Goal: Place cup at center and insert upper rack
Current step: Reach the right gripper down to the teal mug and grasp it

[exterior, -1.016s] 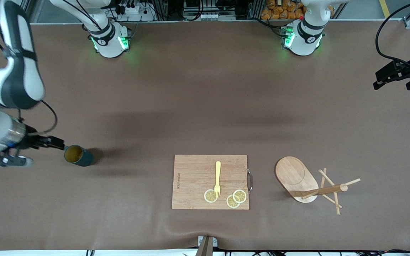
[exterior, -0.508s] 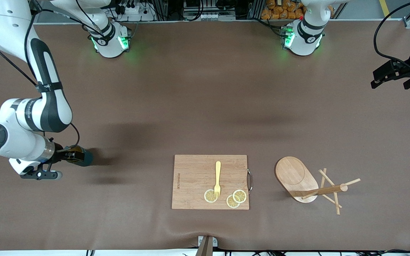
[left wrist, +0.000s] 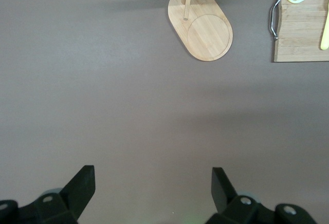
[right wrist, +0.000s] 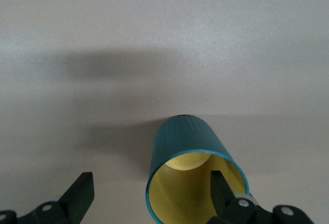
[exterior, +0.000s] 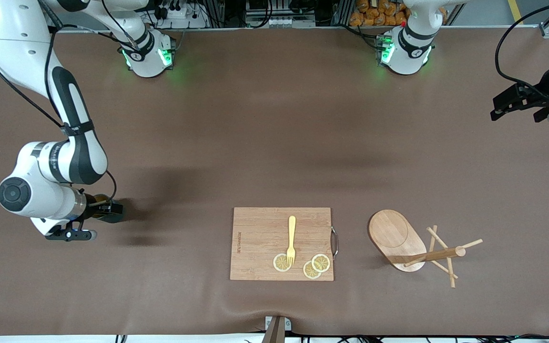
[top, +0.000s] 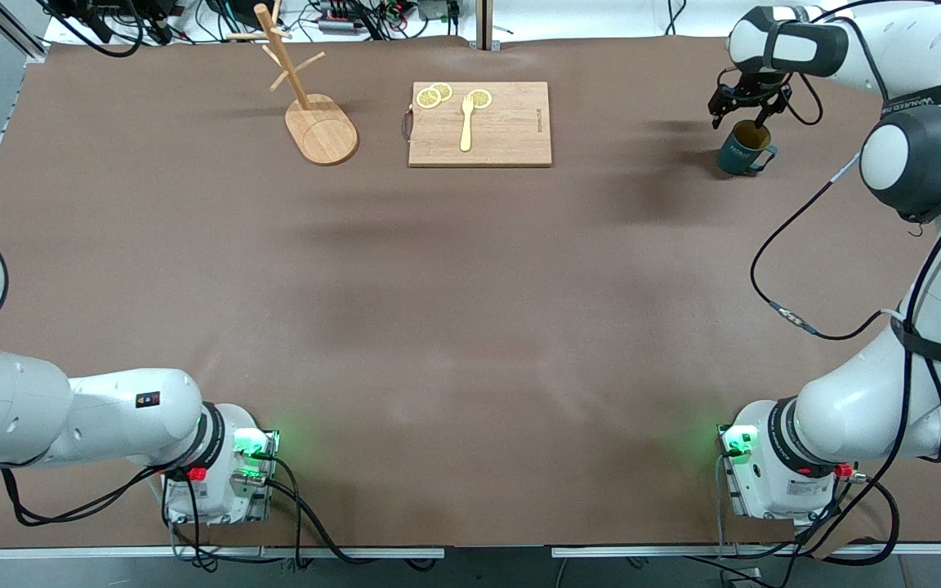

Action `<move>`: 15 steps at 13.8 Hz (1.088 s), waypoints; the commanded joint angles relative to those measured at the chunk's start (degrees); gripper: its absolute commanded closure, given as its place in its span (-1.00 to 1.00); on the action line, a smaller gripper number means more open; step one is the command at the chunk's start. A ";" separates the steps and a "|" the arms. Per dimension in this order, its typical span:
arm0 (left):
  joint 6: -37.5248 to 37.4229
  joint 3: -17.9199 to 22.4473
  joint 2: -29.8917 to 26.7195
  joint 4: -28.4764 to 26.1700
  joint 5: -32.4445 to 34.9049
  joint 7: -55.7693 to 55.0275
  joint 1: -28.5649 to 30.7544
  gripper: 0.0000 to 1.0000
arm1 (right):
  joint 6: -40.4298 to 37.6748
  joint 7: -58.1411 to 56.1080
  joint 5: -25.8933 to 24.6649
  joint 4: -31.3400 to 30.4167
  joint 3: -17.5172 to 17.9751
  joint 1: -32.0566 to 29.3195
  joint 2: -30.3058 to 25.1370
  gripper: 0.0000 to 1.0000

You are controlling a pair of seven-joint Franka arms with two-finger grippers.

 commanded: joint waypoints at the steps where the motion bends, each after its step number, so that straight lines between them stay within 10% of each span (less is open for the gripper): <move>1: 0.63 -0.41 0.84 1.10 -0.48 0.10 0.12 -1.00 | 0.30 0.05 3.33 0.12 0.22 0.07 1.33 -1.00; 3: 0.98 -0.41 0.76 0.93 -0.48 0.10 0.12 -1.00 | 0.38 -0.57 3.61 0.12 0.31 0.33 1.94 -0.74; 6: 0.90 -0.75 0.49 0.92 -0.48 0.02 0.21 -1.00 | 0.47 -9.77 3.43 0.38 0.22 0.42 1.86 0.31; 9: 0.89 -0.76 0.49 0.40 -0.57 0.19 0.21 -1.00 | 0.47 -12.00 3.35 0.47 0.22 -0.11 1.86 0.91; 15: 0.98 -2.07 0.58 0.57 -1.18 -3.15 0.21 -1.00 | 0.03 -11.47 3.61 1.08 0.31 0.68 1.07 1.00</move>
